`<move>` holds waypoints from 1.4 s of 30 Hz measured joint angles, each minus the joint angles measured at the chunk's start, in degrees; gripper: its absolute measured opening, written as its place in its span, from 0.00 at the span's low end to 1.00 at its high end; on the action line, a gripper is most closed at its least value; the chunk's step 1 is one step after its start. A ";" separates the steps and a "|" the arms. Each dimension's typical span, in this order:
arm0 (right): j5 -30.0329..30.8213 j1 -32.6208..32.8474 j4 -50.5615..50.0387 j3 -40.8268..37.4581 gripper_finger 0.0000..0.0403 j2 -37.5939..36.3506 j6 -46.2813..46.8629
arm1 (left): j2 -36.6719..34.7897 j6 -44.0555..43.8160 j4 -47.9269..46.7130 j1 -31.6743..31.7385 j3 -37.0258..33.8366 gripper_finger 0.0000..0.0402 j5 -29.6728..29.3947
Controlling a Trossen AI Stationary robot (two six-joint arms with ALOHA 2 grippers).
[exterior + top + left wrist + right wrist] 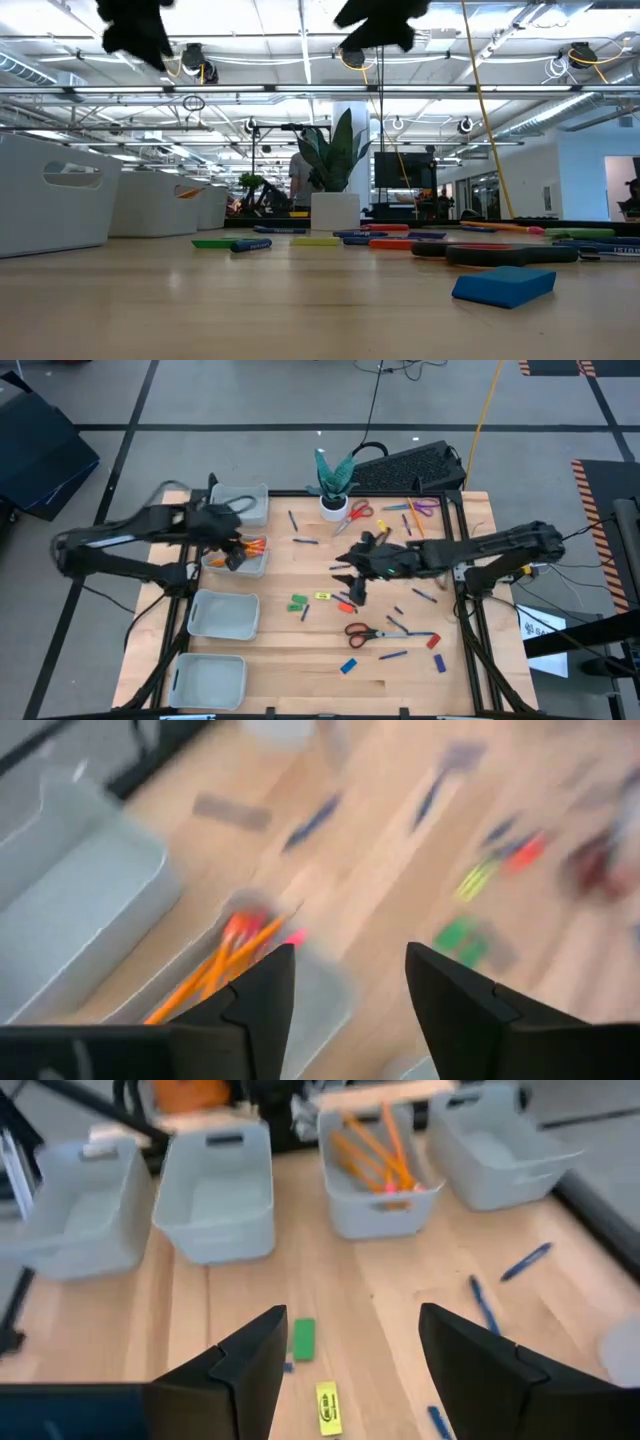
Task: Sort crayons/erasers/pens/pencils in bins
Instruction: Put the blue crayon into the top gray bin
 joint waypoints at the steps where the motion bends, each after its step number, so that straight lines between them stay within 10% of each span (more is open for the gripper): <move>1: -1.69 -0.82 -0.63 1.43 0.55 1.89 -0.93 | -2.56 -1.67 2.11 -1.24 -0.61 0.49 -0.75; 10: -8.06 -7.73 -9.42 12.31 0.55 18.61 -15.99 | -17.01 -7.55 12.55 -7.91 -6.02 0.49 -2.64; 23: -10.85 -17.27 -8.64 0.63 0.49 27.20 -25.11 | -18.32 -6.93 18.06 -8.17 -10.74 0.49 -3.24; 42: -14.85 -18.14 -4.23 -2.56 0.06 28.36 -31.73 | -16.52 -0.96 31.74 -8.17 -11.15 0.49 -5.93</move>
